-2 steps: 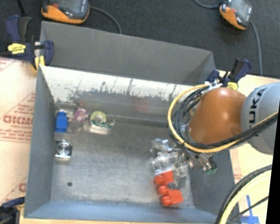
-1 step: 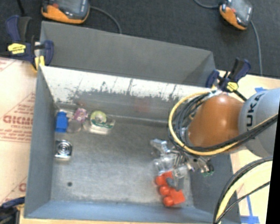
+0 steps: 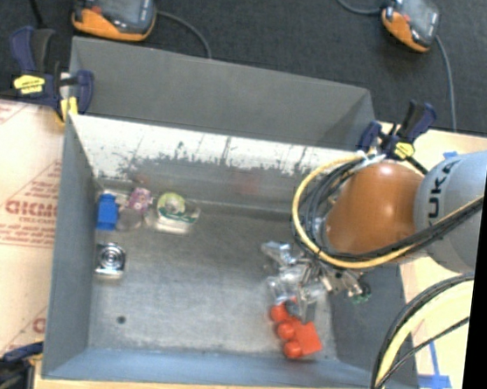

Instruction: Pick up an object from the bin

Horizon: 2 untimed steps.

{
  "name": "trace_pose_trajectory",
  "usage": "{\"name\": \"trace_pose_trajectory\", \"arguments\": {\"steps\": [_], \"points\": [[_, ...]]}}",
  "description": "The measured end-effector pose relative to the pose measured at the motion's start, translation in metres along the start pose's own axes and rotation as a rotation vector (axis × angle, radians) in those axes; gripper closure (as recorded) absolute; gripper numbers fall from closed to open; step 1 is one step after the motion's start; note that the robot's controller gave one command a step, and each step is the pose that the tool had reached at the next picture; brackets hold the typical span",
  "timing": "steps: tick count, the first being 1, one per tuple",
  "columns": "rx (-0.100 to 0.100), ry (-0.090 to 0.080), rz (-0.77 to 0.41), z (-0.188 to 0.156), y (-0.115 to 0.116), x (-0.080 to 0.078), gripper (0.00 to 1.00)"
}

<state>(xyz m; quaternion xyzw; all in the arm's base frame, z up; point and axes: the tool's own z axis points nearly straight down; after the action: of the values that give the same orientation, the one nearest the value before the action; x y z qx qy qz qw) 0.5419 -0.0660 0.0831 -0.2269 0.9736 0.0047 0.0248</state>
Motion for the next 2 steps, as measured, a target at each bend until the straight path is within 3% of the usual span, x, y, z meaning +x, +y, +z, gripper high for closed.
{"name": "trace_pose_trajectory", "arguments": {"steps": [1,2], "points": [[0.004,0.041,-0.014,-0.0976,0.0014,0.0078,1.00],[-0.001,0.047,-0.011,-0.0930,0.0024,0.0095,0.00]]}}
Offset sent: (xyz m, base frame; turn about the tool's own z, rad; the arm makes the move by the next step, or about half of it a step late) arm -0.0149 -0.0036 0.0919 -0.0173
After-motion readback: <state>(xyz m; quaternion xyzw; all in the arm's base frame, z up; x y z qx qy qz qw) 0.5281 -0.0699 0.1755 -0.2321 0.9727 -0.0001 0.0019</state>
